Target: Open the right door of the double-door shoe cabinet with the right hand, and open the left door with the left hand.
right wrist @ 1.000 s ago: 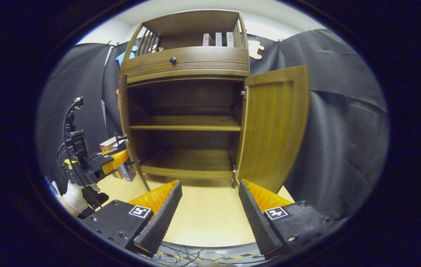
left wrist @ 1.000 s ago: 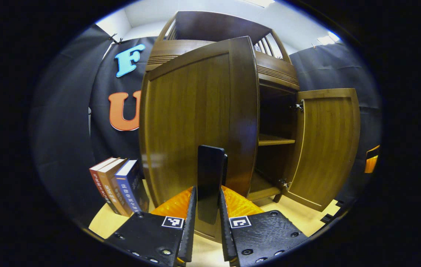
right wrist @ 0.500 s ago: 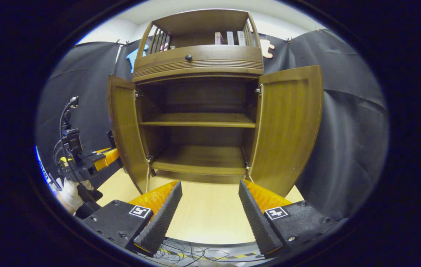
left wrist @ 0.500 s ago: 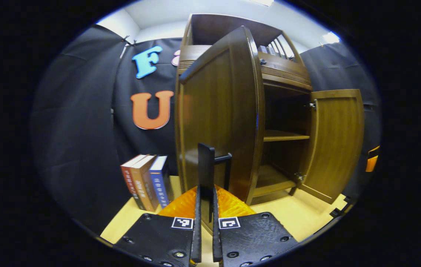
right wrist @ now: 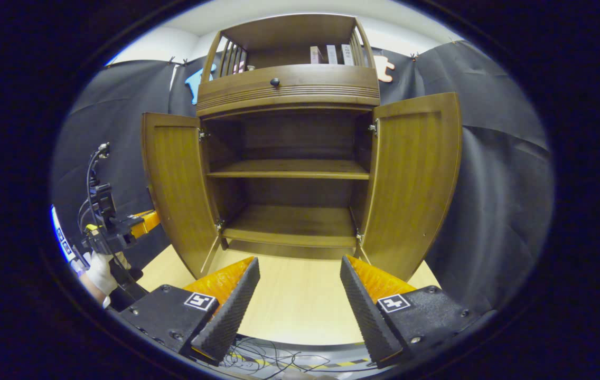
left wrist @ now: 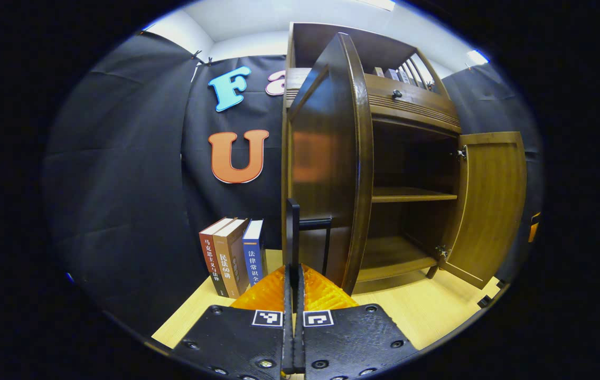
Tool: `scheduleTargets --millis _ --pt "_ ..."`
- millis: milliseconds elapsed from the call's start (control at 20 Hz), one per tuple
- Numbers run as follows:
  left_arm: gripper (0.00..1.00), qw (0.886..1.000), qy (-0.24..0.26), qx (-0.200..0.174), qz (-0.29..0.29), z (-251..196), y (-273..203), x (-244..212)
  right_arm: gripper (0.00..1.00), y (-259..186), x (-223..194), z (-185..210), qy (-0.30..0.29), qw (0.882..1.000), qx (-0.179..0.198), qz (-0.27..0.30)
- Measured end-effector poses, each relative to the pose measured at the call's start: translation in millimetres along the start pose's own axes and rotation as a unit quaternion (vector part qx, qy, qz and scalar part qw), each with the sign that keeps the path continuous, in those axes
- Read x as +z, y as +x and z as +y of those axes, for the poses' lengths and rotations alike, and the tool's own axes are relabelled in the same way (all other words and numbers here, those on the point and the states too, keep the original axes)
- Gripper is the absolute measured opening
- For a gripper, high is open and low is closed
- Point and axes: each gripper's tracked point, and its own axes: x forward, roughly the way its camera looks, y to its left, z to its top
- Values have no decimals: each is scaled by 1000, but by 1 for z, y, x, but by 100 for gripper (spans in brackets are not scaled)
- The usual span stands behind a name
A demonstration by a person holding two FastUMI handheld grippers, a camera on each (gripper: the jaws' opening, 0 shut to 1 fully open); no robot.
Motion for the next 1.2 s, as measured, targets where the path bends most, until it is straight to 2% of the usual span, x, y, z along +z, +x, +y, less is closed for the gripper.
scheduleTargets --millis 300,450,500,550,950,1200 --pt "0 1000 3 21 5 32 6 -3 97 2 -1 -1 -1 1000 3 3" --pt "0 1000 -12 10 -2 38 5 -2 96 3 1 -6 2 1000 1 0" --pt "10 1000 -13 8 -1 40 5 -1 96 3 2 -8 3 1000 -1 -1" --pt "0 1000 -17 6 0 42 5 -2 97 4 1 -12 5 1000 -4 0" --pt "0 1000 -6 -2 1 47 6 -2 97 3 -1 -22 13 1000 -11 1" --pt "0 1000 -5 -29 0 59 8 -2 97 -1 -4 -20 8 1000 -7 3"
